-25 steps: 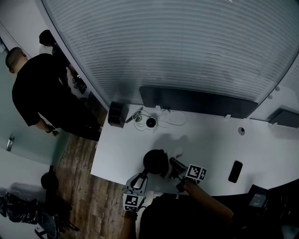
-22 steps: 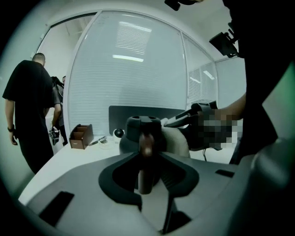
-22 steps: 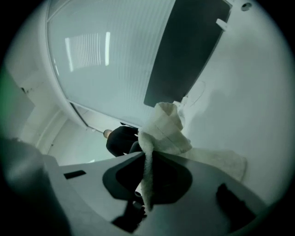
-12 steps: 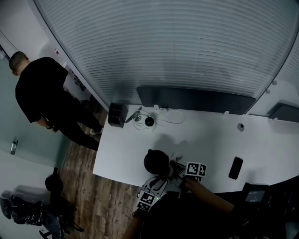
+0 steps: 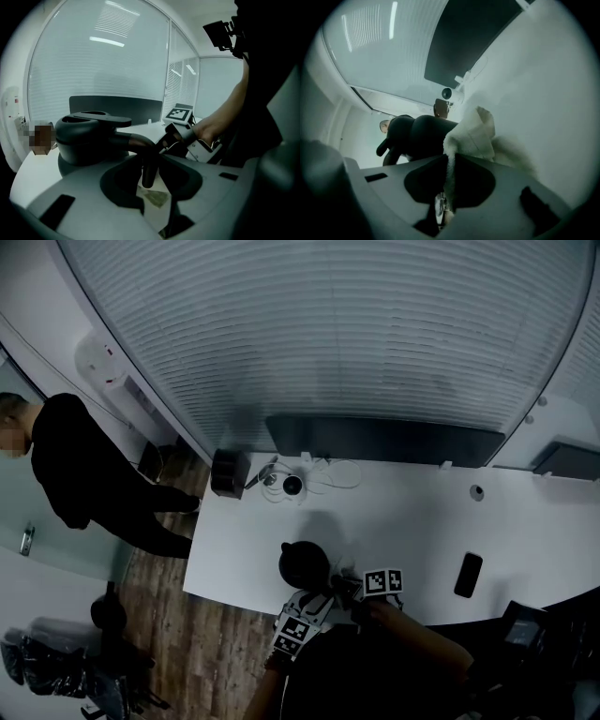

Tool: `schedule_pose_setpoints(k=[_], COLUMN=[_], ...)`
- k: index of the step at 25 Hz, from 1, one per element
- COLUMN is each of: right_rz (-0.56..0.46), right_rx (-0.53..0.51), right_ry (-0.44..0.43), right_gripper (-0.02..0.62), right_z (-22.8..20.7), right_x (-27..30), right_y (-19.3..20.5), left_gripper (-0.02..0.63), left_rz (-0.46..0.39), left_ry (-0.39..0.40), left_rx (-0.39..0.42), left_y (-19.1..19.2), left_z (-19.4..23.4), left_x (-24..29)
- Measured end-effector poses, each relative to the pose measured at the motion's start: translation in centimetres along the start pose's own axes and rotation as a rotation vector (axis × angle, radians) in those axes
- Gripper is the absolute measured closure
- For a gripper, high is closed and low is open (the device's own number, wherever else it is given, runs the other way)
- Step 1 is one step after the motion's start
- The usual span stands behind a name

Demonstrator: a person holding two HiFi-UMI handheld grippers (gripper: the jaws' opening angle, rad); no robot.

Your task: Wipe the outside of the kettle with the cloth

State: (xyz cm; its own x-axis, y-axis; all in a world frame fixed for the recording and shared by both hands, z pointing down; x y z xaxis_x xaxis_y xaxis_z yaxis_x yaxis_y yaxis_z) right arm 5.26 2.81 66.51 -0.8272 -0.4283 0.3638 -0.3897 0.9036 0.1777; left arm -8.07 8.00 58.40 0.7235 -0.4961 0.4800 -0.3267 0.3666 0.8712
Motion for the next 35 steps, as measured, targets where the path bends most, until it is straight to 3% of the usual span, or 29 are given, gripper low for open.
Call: schedule_pose_setpoints(k=[5,6,10,13,16,19,22,24,26,29,31,35], right_rz=[-0.129,-0.132,-0.058,-0.114,-0.172,-0.155,-0.114,-0.132,-0.189,-0.185,-0.148,-0.014], right_rx=[0.01,-0.003,0.029,0.06,-0.025,-0.111,-0.04,-0.008,0.011,-0.092,-0.152,-0.102], right_ry=[-0.289,-0.282,-0.099,-0.161,-0.25,-0.187,-0.064,-0.086,-0.19,-0.237,-0.207,-0.085], right_gripper=[0.56,0.56,0.56,0.56,0.56,0.56,0.56,0.56,0.56,0.56,0.56,0.56], right_z=[4.4,4.1,-0.6,0.9,4.4,3.8,0.1,0.6,3.2,6.2,5.6,0.8], right_x=[-1.5,-1.5,0.1,-0.3,-0.6,0.7,2.0,1.7,0.8,1.4,2.9,5.1], right_y=[-1.5,-1.6,-0.3,-1.4,-4.4,-6.0,-5.5,-5.1,-5.6,-6.8,-8.1,-9.0], left_gripper=[0.486,0.489,0.495,0.497,0.497,0.497,0.497,0.497,0.497,0.497,0.499,0.502], left_rz=[-0.028,-0.031,-0.036,-0.038,-0.043,-0.048,-0.048,-0.05,-0.051,-0.054,-0.053,-0.038], left_ry=[0.007,0.002,-0.005,0.008,0.012,0.016,0.031,0.038,0.043,0.057,0.06,0.075], left_rx=[-0.056,-0.05,-0.084,-0.083,-0.08,-0.085,-0.083,-0.078,-0.074,-0.063,-0.059,-0.047], left_y=[0.1,0.2,0.1,0.1,0.1,0.2,0.2,0.0,-0.1,-0.1,-0.1,-0.3], left_z=[0.4,0.3,0.0,0.0,0.1,0.2,0.3,0.1,0.2,0.4,0.4,0.6], left_x=[-0.4,-0.3,-0.1,0.0,0.0,0.1,0.1,-0.1,-0.2,-0.1,0.1,0.7])
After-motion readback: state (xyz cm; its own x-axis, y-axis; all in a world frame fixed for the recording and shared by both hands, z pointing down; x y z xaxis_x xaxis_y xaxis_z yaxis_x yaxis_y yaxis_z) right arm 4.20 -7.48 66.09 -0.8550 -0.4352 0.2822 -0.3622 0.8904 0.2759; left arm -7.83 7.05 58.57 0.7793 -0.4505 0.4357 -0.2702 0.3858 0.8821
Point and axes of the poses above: the fingertips, and each gripper's own axes: x forward along the fingers, z to its left, y out of its underside, the point moved 8 cm from there along -x, backward along the fingers, and after that the axes turned 3 degrees about -z, right-handed, at the moved point
